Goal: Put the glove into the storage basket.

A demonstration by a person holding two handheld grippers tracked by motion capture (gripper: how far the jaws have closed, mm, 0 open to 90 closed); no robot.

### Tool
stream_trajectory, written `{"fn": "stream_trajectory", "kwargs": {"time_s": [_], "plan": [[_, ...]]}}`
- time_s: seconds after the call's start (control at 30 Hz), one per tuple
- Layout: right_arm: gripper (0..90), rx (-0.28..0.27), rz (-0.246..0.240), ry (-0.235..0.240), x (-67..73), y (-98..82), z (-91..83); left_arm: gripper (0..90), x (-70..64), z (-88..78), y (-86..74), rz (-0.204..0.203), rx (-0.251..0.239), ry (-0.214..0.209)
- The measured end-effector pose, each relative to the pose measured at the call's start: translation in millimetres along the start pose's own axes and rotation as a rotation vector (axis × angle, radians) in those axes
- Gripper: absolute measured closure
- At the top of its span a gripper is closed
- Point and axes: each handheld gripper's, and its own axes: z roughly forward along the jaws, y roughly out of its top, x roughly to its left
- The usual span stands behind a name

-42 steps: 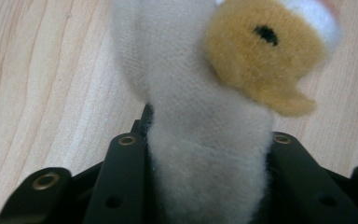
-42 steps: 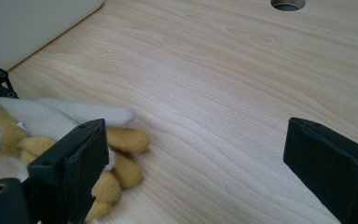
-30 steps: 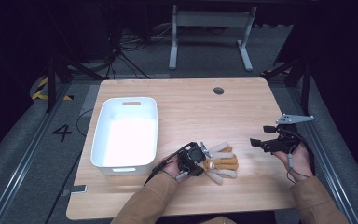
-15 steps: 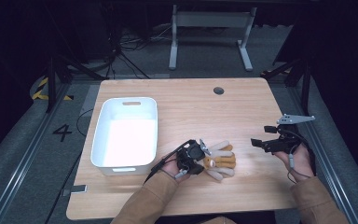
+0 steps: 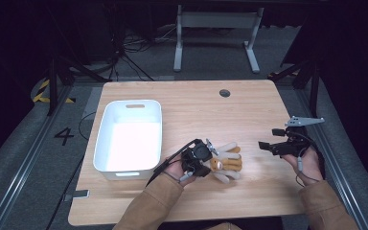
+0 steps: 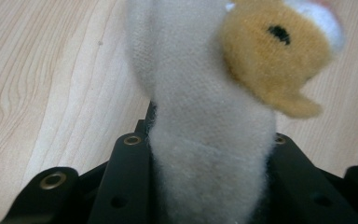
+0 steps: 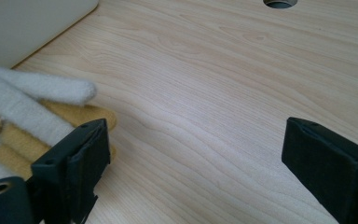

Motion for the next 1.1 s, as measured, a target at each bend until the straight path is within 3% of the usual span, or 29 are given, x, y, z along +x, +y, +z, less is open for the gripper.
{"fn": "stream_trajectory", "kwargs": {"time_s": [0.17, 0.4, 0.57, 0.73, 0.9, 1.1], "plan": [[17.1, 0.001, 0.007, 0.003, -3.2, 0.9, -0.2, 68.6, 2.5, -8.6, 1.9, -0.028, -0.014, -0.011], [28.7, 0.019, 0.028, 0.038, -7.9, 5.8, 2.9, 68.6, 8.0, -24.9, 6.5, -0.073, -0.01, 0.019], [32.0, 0.01, 0.008, 0.04, -8.6, 13.3, 6.3, 68.6, 11.2, -37.1, 11.2, -0.108, 0.013, 0.04], [30.5, 0.013, 0.028, 0.078, -11.9, 19.6, 11.9, 68.5, 17.6, -52.4, 12.4, -0.146, 0.01, 0.049], [33.3, 0.018, 0.039, 0.106, -15.2, 23.6, 18.8, 68.4, 20.2, -64.4, 12.7, -0.155, 0.015, 0.055], [39.7, 0.053, 0.03, 0.103, -15.6, 27.3, 25.3, 68.0, 27.8, -80.7, 15.7, -0.236, 0.017, 0.07]]}}
